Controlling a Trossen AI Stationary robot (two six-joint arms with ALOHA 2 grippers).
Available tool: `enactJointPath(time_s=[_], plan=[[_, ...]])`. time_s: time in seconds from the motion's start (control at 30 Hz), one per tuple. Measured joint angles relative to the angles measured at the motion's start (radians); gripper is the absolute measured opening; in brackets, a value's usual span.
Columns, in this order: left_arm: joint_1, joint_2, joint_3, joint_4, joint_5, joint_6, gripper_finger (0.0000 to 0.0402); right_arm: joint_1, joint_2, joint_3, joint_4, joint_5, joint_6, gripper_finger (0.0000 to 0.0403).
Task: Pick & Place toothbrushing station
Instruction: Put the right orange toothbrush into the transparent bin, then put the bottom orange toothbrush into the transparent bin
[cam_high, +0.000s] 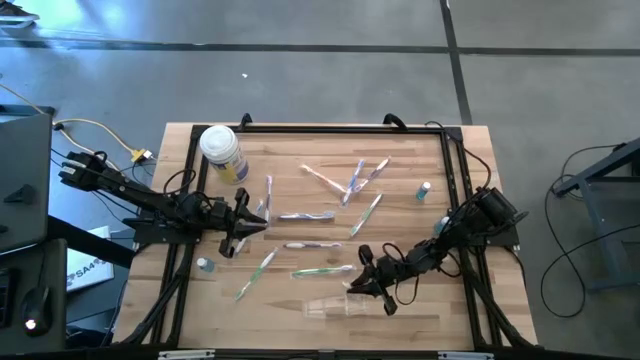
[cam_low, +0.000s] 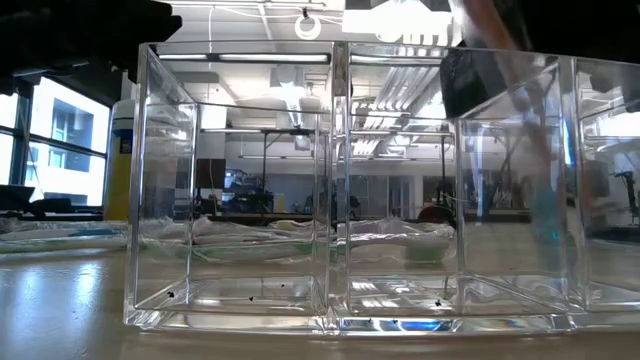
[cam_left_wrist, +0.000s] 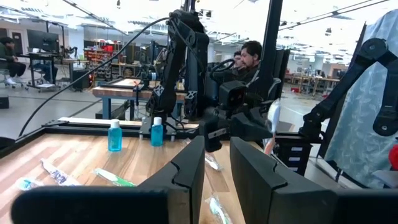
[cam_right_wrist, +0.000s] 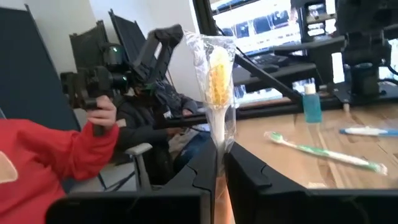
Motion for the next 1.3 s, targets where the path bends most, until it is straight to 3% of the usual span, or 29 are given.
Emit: enactJointPath(time_s=[0.5,0.93,1.3], plan=[[0.000,0.000,0.000,0.000,0.000,0.001,0.0077,-0.002,-0.001,0.000,-0.023,0.001,0.005,0.0036],[0.000,0.000,0.000,-0.008,0.001,0.000,0.0077,-0.016,-0.049,0.000,-0.166,0.010,0.120,0.0042],[0.000,0.000,0.000,-0.025,0.002,-0.008,0.0077,-0.017,-0.052,0.000,-0.197,0.073,0.156,0.0167]])
